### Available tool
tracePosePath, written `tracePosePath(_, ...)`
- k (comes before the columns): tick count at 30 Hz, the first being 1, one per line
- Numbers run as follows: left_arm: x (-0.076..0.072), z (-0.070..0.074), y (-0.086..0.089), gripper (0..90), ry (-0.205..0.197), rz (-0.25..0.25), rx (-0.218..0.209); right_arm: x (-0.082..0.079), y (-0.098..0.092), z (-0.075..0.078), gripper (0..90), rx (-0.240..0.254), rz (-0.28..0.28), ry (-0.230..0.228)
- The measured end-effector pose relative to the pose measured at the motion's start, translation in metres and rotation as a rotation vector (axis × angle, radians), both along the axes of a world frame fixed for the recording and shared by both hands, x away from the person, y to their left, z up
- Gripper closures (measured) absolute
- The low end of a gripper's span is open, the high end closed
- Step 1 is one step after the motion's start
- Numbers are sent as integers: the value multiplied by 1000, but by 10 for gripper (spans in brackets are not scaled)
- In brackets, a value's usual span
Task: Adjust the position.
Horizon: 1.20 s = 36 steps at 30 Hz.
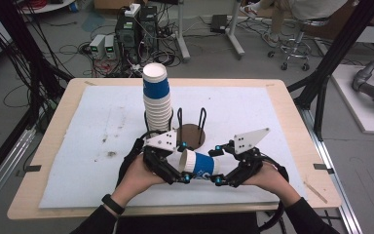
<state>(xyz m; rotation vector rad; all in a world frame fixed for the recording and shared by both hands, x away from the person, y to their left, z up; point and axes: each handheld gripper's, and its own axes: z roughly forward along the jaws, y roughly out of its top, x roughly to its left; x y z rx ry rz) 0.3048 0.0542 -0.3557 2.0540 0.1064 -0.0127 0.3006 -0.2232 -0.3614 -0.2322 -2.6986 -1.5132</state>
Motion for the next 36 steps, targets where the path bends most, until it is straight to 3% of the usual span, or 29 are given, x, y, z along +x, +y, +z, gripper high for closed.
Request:
tracePosePath(7,-1,0,-1,205,-1,-4,4,-3,10,-6,197,-62,26,-16)
tracePosePath(14,-2,0,-3,205,-3,-9,11,-4,12,-8,198,-65,29,-25)
tracePosePath(22,-3,1,-4,193,-2,-15,3,-4,13,-8,295,-73,27,-36)
tracePosePath(25,-2,1,-3,174,-2,-6,-36,-3,12,-8,294,-55,30,-27)
tracePosePath(26,-3,1,-2,159,-2,8,-66,-3,11,-7,294,-46,29,-30)
tracePosePath(27,-3,1,-1,83,-4,30,-85,-2,9,-6,295,-16,21,-23)
tracePosePath(28,-3,0,0,83,-4,51,-110,-2,9,-6,295,-16,21,-23)
tracePosePath(33,1,-3,10,68,66,80,-270,0,0,-3,295,90,-4,-8)
tracePosePath(34,3,-6,12,68,102,69,-322,0,-3,-2,295,140,-12,-2)
tracePosePath(36,3,-7,13,68,113,66,-345,0,-4,-1,295,158,-20,6)
